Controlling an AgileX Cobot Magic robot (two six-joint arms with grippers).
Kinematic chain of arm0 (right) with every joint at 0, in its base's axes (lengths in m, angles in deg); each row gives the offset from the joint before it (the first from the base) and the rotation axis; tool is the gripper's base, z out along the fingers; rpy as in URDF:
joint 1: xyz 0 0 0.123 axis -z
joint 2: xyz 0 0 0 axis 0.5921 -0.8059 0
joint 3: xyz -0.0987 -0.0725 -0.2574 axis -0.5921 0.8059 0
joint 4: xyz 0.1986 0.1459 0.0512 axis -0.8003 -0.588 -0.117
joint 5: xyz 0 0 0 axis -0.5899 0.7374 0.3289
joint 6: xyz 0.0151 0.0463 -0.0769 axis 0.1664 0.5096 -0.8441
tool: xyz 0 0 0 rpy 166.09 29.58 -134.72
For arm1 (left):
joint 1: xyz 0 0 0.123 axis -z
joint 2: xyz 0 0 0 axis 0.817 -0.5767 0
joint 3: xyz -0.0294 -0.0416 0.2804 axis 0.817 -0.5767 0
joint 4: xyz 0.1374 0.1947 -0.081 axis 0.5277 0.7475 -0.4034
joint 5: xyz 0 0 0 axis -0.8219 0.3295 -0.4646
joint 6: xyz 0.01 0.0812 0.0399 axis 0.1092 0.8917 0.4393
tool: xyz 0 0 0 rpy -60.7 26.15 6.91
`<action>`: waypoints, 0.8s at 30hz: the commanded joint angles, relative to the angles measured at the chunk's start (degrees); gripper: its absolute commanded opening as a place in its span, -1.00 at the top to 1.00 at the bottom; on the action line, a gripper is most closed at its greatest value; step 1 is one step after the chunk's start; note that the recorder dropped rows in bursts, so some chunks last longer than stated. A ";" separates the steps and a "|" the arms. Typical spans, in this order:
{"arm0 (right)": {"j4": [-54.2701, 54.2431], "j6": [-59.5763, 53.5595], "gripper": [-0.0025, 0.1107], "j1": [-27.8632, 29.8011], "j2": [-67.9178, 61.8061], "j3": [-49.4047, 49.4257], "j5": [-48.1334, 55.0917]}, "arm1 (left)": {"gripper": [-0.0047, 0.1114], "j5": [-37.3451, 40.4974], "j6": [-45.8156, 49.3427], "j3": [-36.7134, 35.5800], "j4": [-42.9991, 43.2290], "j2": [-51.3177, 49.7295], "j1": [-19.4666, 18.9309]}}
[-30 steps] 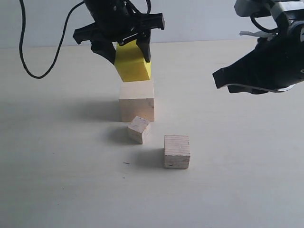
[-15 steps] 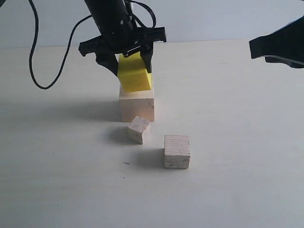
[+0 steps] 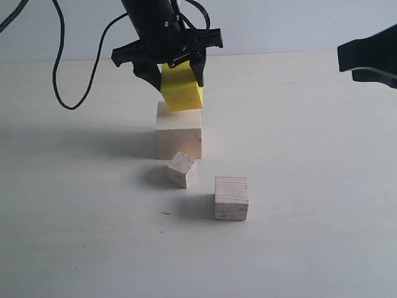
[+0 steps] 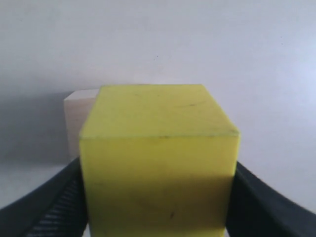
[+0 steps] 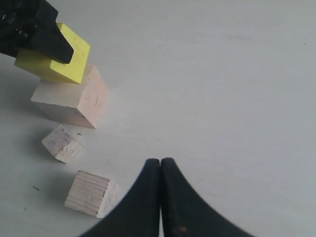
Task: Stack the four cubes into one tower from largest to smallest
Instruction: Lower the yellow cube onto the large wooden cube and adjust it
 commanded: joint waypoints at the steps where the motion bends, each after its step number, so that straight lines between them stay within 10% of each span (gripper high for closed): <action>1: 0.12 -0.22 0.96 -0.06 0.30 -0.30 0.00 | 0.92 -0.16 0.14 0.61 0.02 2.93 0.02; 15: 0.12 -0.22 0.96 -0.06 0.30 -0.30 -0.15 | 0.92 -0.16 10.49 -6.24 -0.22 8.88 0.12; 24: 0.12 -0.22 0.96 -0.06 0.30 -0.30 -0.48 | 0.92 -0.16 45.55 -6.51 -1.87 8.88 0.12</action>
